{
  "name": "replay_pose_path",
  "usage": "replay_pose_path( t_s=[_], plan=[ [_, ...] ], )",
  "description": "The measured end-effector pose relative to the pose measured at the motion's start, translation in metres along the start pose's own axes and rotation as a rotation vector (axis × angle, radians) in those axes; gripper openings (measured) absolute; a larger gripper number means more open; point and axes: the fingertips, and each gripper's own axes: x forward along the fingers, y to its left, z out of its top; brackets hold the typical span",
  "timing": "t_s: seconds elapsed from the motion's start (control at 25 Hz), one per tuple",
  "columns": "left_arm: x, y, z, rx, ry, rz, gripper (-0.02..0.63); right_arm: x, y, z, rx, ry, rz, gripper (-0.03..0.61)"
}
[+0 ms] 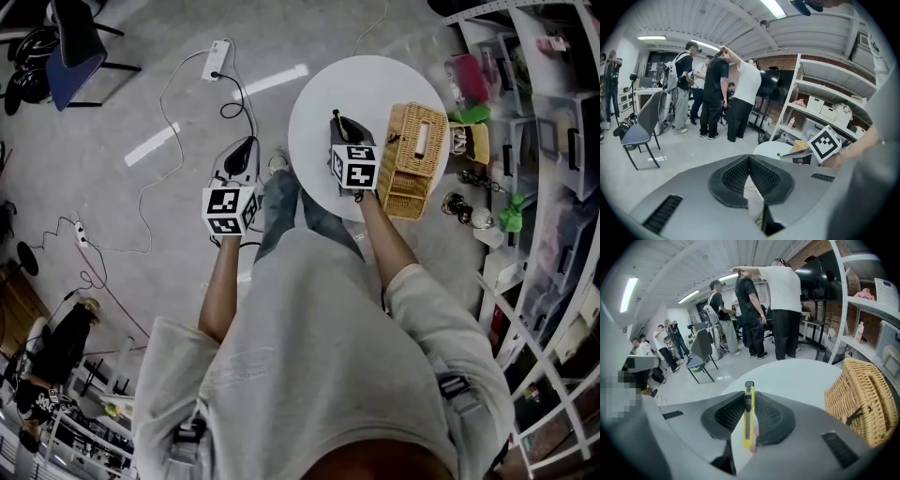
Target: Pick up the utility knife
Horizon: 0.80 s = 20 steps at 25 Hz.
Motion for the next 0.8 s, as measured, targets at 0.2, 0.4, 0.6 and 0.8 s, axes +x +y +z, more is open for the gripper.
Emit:
replay_pose_path(
  t_s=[0.2,0.4,0.6,0.8],
  plan=[
    [0.000,-0.002,0.012,0.016,-0.021,-0.006,0.020,-0.034,0.009,0.034,-0.035,-0.120,0.017,0.081],
    [-0.002,-0.007,0.026,0.029,-0.050,-0.011,0.020,-0.070,0.011,0.062,-0.038,-0.227,0.025,0.080],
    [-0.004,-0.013,0.045,0.043,-0.093,-0.014,0.020,-0.105,0.009,0.087,-0.044,-0.320,0.027,0.081],
    [-0.010,-0.020,0.070,0.063,-0.143,-0.015,0.020,-0.130,0.010,0.105,-0.067,-0.388,0.023,0.080]
  ],
)
